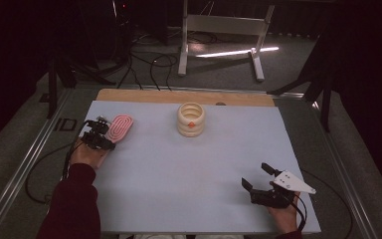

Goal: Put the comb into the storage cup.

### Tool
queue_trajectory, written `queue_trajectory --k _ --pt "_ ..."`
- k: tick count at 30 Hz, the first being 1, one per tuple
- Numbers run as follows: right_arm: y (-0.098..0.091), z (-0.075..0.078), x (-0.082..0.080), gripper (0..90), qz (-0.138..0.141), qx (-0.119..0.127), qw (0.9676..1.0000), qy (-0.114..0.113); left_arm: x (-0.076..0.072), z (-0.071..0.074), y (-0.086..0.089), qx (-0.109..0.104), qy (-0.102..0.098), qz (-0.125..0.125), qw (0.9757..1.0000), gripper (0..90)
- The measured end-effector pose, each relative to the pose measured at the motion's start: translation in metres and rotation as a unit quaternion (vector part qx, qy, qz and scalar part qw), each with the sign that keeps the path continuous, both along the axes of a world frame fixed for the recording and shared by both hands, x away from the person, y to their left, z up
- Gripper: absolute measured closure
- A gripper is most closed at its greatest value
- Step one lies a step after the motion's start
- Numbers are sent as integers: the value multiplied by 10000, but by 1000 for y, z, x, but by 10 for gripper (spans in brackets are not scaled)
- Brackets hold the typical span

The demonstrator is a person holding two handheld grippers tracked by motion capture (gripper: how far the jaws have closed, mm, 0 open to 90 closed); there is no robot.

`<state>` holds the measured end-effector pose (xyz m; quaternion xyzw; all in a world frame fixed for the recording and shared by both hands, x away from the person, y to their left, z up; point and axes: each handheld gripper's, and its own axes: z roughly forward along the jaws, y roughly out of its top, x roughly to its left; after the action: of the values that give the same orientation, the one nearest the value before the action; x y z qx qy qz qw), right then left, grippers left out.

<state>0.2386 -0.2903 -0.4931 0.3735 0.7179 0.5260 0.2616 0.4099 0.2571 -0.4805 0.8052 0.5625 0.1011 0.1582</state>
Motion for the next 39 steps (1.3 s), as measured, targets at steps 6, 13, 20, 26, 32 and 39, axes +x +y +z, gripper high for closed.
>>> queue_trajectory --k 6,13,20,26,32,39 --pt "0 0 0 83 5 8 10000 15 -2 5 1 -61 -101 -4 9999 699" --pt "1 -1 0 83 1 -4 10000 32 -4 11 -1 -98 -203 -84 9997 699" --pt "0 -1 0 83 -6 -10 10000 39 -6 16 -5 -119 -301 -189 9993 699" --pt "0 -1 0 82 3 -3 10000 40 -9 24 -12 -155 -466 -307 9983 699" --pt "1 -1 0 82 6 -3 10000 45 -11 32 -21 -147 -597 -481 9969 699" --pt "0 -1 1 82 -6 -4 10000 54 -13 40 -29 -186 -736 -614 9952 699"
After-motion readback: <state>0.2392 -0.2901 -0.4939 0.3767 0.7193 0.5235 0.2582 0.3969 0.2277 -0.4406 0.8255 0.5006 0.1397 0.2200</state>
